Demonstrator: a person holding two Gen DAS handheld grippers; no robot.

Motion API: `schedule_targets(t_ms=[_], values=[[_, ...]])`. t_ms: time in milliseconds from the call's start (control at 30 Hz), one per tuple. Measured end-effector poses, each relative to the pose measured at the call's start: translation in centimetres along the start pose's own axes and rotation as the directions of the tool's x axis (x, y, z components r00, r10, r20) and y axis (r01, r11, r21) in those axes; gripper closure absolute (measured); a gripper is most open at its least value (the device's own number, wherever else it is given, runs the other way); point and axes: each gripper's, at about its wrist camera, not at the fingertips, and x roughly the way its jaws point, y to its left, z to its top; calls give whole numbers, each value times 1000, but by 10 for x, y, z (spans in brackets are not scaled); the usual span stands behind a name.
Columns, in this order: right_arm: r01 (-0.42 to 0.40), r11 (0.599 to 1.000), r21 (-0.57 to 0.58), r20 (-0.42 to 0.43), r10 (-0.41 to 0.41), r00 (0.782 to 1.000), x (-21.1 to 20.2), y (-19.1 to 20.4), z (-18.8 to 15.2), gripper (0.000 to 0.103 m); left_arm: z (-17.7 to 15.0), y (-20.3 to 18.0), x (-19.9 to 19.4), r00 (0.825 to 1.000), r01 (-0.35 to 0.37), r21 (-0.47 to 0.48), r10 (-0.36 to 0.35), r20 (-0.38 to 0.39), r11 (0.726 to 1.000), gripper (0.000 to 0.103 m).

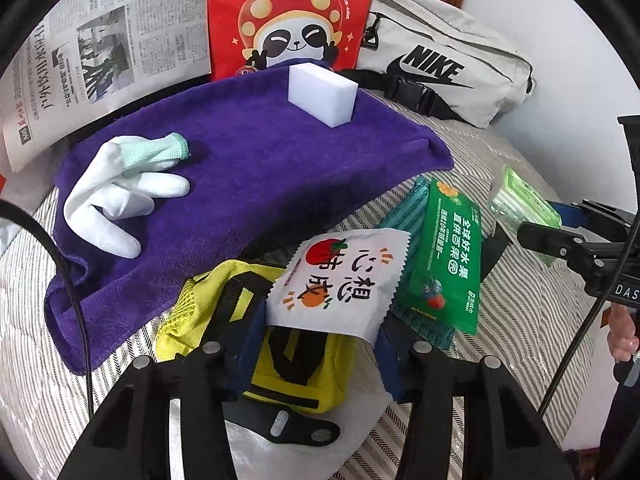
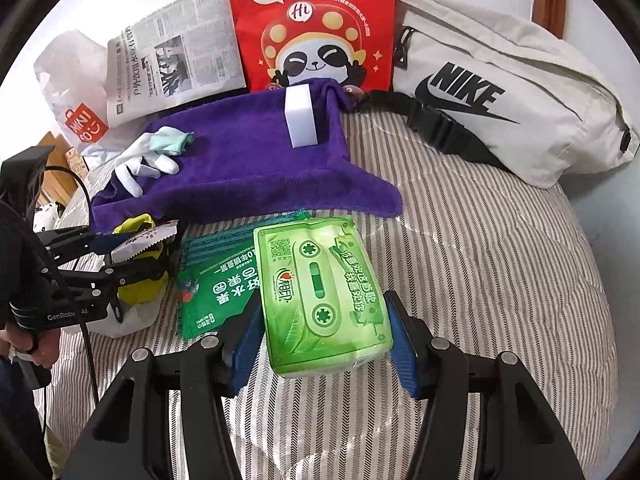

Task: Organize soft objects
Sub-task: 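Carry the tissue pack and snack packet toward the purple towel with both grippers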

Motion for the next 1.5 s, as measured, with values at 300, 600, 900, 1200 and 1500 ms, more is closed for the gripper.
schedule_targets(t_ms=[300, 600, 900, 1200, 1500], values=[[-10, 1000, -3, -25, 9, 1000, 9, 1, -4, 46, 16, -8, 4, 998, -58, 61, 58, 2, 996, 46], [-24, 1000, -3, -39, 24, 999, 14, 0, -6, 46, 36, -19, 11, 999, -28, 84, 27, 17, 996, 53], [-20, 1000, -1, -42, 20, 999, 14, -3, -8, 46, 39, -28, 27, 1000, -27, 99, 28, -8, 995, 85], [-39, 999, 10, -17, 39, 999, 12, -4, -6, 49, 31, -6, 15, 999, 43, 25, -43, 26, 999, 98], [-63, 998, 17, -2, 63, 998, 6, 2, 4, 50, 29, 5, -3, 996, 65, -11, -64, 65, 998, 98]])
